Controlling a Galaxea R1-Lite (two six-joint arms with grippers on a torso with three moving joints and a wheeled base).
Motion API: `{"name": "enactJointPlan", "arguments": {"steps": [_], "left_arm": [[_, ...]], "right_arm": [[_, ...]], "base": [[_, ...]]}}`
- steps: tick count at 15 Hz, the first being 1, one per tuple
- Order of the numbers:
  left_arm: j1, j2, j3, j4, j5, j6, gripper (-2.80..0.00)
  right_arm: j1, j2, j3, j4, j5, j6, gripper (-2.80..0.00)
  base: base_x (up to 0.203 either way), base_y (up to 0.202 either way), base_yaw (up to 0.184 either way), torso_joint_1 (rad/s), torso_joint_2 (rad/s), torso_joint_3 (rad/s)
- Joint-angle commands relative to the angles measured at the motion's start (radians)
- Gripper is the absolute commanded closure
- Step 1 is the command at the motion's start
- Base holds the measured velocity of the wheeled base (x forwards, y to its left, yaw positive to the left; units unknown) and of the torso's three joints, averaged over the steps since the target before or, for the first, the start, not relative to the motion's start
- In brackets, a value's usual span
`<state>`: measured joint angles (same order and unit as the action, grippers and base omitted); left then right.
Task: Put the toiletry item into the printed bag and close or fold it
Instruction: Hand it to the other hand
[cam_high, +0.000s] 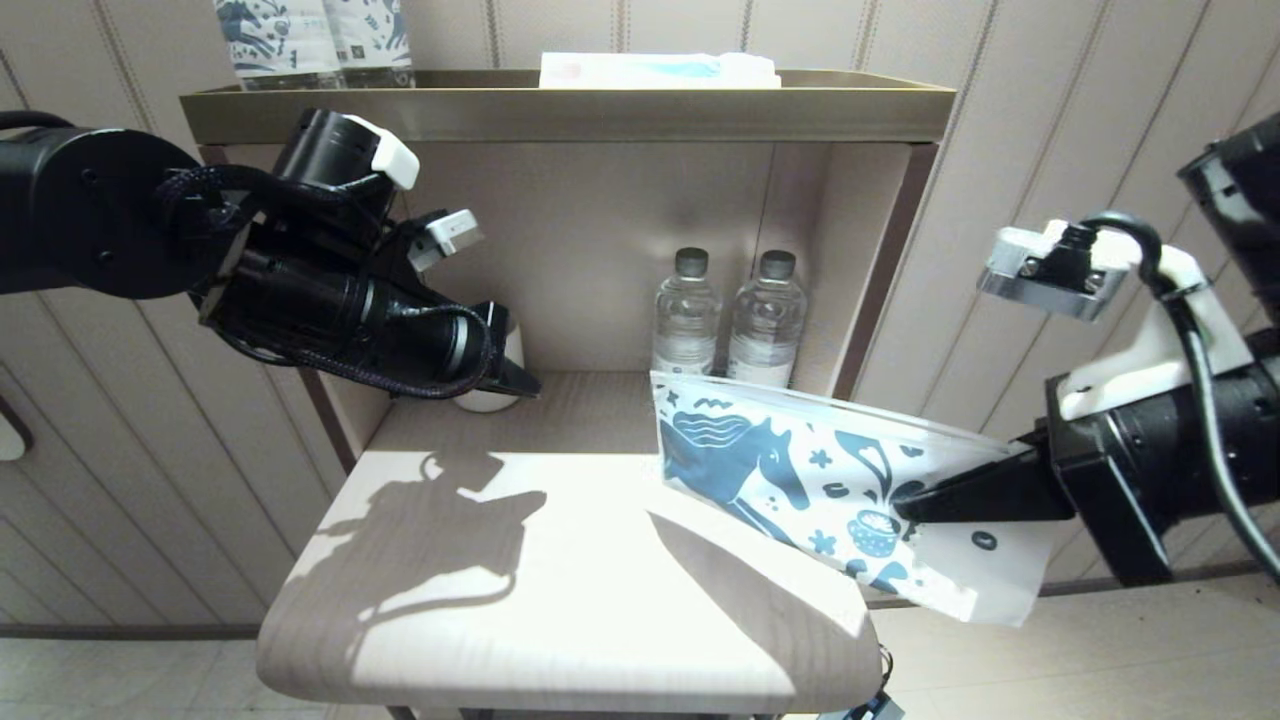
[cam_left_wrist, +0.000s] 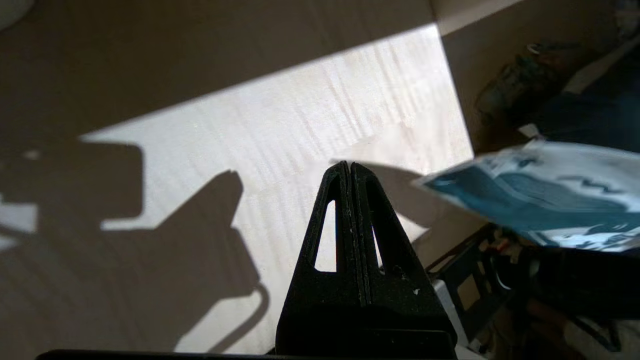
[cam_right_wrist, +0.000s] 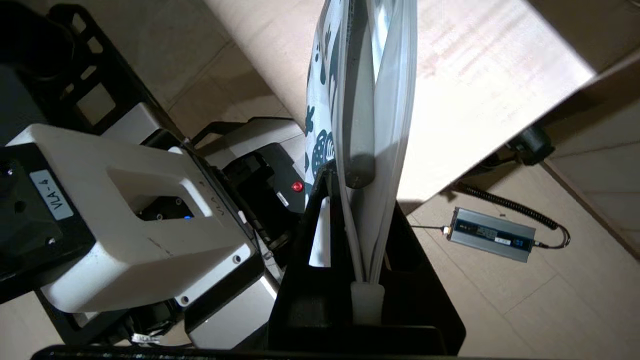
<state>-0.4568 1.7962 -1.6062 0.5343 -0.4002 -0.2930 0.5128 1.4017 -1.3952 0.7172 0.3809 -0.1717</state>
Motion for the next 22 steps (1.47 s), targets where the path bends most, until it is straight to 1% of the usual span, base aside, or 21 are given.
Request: {"name": "enactJointPlan", "arguments": {"steps": [1,3,4,6,8,9,11,12,13,14,16,17,20,22], "left_arm": [[0.0,-0.018,-0.014,0.003,-0.031,-0.002,0.0],[-0.001,-0.062,-0.022,-0.001,-0.07,0.008,0.0],[-0.002,-0.079,-0.03,-0.003,-0.092,0.019,0.0],[0.0,-0.108,-0.013,-0.004,-0.109,0.053,0.0],[0.0,-0.138,0.002,-0.004,-0.13,0.094,0.0],[0.0,-0.155,0.013,-0.004,-0.15,0.126,0.0],[0.002,-0.18,0.035,-0.002,-0.192,0.215,0.0],[0.004,-0.184,0.046,-0.003,-0.201,0.262,0.0],[0.006,-0.184,0.053,-0.003,-0.204,0.301,0.0],[0.006,-0.176,0.053,-0.004,-0.204,0.322,0.0],[0.009,-0.151,0.043,-0.007,-0.204,0.329,0.0],[0.01,-0.132,0.041,-0.007,-0.203,0.33,0.0],[0.01,-0.093,0.04,-0.007,-0.204,0.332,0.0],[0.018,-0.074,0.04,-0.007,-0.208,0.364,0.0]], "right_arm": [[0.066,0.015,-0.022,0.006,-0.001,-0.027,0.0],[0.149,0.052,-0.084,0.019,-0.027,-0.054,0.0],[0.179,0.085,-0.122,0.054,-0.044,-0.08,0.0],[0.203,0.152,-0.206,0.163,-0.065,-0.176,0.0],[0.216,0.222,-0.253,0.192,-0.071,-0.221,0.0],[0.218,0.264,-0.277,0.195,-0.072,-0.248,0.0],[0.219,0.347,-0.352,0.201,-0.07,-0.299,0.0],[0.218,0.394,-0.4,0.208,-0.066,-0.313,0.0],[0.215,0.446,-0.453,0.22,-0.056,-0.325,0.0],[0.212,0.495,-0.499,0.228,-0.031,-0.332,0.0],[0.208,0.553,-0.536,0.218,0.091,-0.341,0.0],[0.205,0.575,-0.539,0.206,0.12,-0.348,0.0],[0.187,0.597,-0.542,0.171,0.124,-0.348,0.0],[0.185,0.588,-0.541,0.172,0.124,-0.347,0.0]], "base": [[0.0,0.0,0.0,0.0,0.0,0.0],[0.0,0.0,0.0,0.0,0.0,0.0],[0.0,0.0,0.0,0.0,0.0,0.0],[0.0,0.0,0.0,0.0,0.0,0.0],[0.0,0.0,0.0,0.0,0.0,0.0],[0.0,0.0,0.0,0.0,0.0,0.0],[0.0,0.0,0.0,0.0,0.0,0.0],[0.0,0.0,0.0,0.0,0.0,0.0],[0.0,0.0,0.0,0.0,0.0,0.0],[0.0,0.0,0.0,0.0,0.0,0.0],[0.0,0.0,0.0,0.0,0.0,0.0],[0.0,0.0,0.0,0.0,0.0,0.0],[0.0,0.0,0.0,0.0,0.0,0.0],[0.0,0.0,0.0,0.0,0.0,0.0]]}}
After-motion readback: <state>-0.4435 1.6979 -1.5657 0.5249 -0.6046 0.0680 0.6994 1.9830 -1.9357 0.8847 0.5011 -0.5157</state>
